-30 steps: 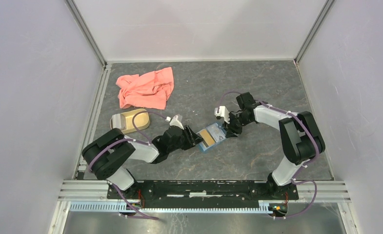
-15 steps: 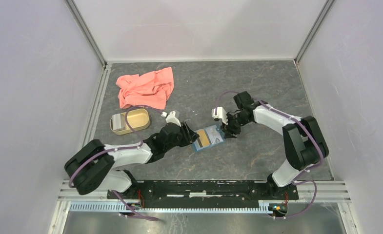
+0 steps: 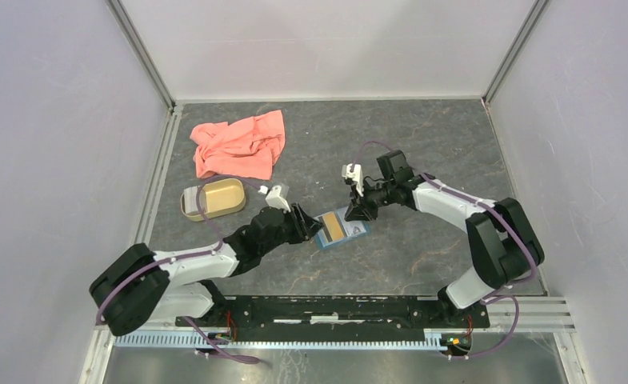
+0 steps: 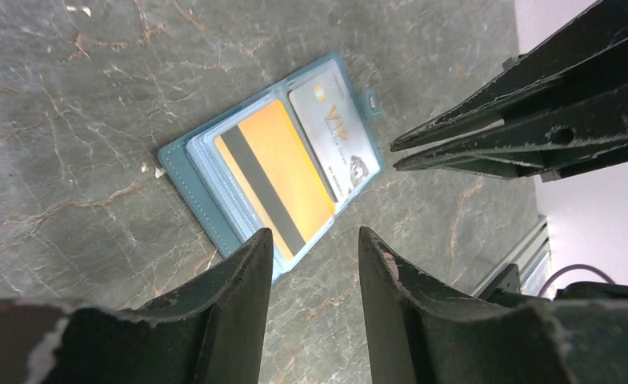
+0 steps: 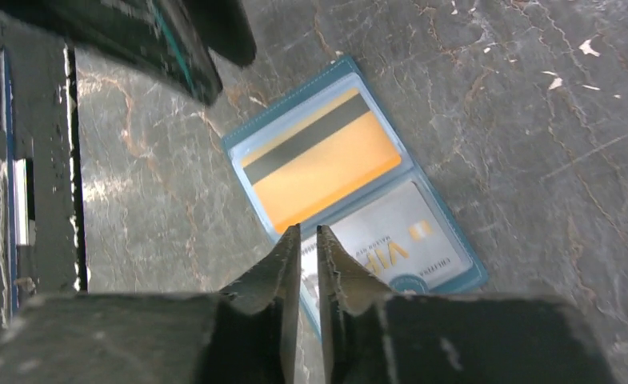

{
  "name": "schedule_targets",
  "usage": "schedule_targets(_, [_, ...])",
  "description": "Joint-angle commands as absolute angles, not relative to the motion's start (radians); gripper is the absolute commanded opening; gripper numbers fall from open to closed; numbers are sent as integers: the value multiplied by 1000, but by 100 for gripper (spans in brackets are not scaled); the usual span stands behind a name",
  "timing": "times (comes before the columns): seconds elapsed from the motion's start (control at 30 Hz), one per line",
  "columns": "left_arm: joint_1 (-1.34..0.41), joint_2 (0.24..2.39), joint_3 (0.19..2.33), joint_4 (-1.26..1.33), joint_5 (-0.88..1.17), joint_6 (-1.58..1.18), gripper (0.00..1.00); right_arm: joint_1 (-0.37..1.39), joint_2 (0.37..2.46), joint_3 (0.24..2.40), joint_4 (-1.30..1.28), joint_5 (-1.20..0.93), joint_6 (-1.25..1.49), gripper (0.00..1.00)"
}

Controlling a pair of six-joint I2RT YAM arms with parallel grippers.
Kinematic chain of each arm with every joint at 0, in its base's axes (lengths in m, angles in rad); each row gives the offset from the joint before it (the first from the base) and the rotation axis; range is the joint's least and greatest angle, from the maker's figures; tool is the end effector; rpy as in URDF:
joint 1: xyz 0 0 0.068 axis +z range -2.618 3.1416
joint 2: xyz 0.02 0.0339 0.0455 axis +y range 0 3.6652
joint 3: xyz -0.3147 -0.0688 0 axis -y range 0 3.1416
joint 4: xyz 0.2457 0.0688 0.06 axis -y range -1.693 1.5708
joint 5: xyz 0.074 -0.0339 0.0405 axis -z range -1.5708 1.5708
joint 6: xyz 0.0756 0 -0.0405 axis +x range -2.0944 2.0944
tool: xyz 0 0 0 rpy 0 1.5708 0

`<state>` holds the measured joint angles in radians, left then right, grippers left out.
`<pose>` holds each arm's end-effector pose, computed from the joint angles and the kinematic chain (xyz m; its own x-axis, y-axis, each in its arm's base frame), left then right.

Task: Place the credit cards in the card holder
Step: Turn over the card slot in the card holder.

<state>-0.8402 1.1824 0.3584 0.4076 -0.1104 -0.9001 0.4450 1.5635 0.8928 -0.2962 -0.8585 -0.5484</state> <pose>0.1718 -0.1793 0.2049 -0.6950 -0.3911 -0.6033 0.2068 0.6949 -0.6888 0.2620 0.1883 0.2209 -0.2851 -0.5135 -0.8094 -0.9584 0.1608 0.2356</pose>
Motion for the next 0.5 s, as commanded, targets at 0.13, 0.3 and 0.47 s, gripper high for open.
schedule_targets(0.13, [-842, 1292, 368, 555, -66, -922, 50, 494, 1694, 910, -172, -732, -339, 13])
schedule_targets(0.3, [-842, 1321, 370, 569, -55, -925, 50, 521, 1726, 934, -195, -721, -351, 13])
schedule_targets(0.47, [-842, 1360, 374, 584, -48, -925, 50, 525, 1723, 937, -198, -755, -355, 13])
